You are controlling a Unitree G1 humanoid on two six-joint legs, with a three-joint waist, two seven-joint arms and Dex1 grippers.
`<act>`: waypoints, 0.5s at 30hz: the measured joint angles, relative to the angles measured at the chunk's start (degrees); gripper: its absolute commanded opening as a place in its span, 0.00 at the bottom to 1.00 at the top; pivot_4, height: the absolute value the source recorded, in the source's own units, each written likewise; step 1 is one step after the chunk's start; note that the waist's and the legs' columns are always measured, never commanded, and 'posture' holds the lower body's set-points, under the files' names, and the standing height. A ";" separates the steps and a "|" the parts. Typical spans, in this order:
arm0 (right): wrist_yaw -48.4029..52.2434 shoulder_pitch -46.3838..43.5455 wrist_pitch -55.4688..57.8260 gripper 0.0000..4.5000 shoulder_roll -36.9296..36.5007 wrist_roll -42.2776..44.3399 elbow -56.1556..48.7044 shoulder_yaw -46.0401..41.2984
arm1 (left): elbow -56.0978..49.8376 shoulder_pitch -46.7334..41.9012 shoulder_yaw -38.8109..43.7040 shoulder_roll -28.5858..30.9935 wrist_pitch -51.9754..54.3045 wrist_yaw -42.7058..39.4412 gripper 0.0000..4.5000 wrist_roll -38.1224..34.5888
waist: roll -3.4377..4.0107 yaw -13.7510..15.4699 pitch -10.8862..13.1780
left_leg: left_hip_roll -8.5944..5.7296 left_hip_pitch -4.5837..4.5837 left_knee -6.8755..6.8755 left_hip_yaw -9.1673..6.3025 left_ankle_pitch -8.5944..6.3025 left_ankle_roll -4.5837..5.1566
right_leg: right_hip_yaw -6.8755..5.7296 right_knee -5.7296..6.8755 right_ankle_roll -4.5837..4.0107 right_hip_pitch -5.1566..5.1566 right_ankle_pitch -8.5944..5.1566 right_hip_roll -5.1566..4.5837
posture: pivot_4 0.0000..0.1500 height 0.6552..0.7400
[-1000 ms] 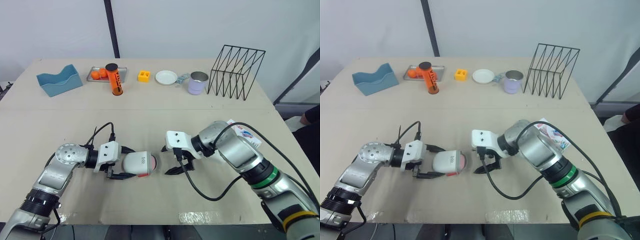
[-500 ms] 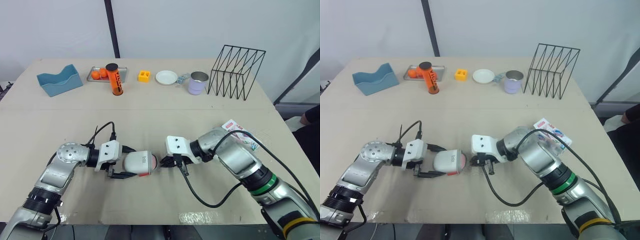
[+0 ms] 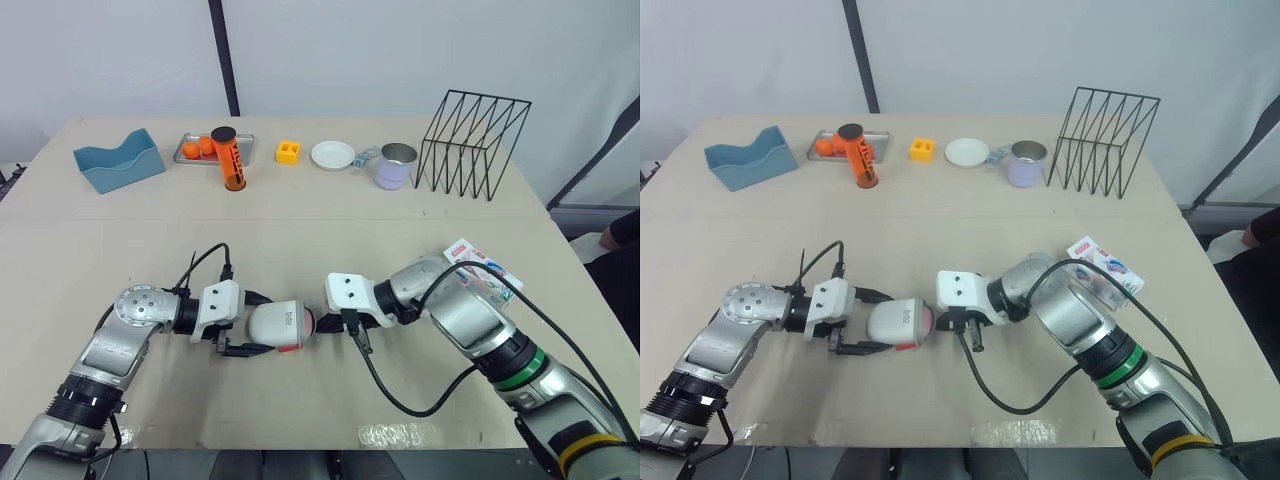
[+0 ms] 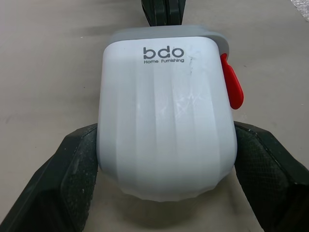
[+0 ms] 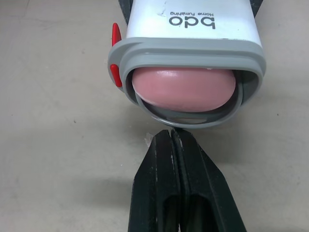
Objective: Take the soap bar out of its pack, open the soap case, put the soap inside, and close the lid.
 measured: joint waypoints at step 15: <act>3.25 4.45 -2.74 0.01 -10.07 6.40 0.14 -12.73 | 0.24 0.24 0.03 -1.19 -1.50 2.86 0.83 0.10 | 0.00 -0.07 0.00 | -0.03 -0.02 0.00 0.00 0.00 0.00 | 0.02 -0.02 0.02 0.00 -0.01 -0.02 | 1.00 1.00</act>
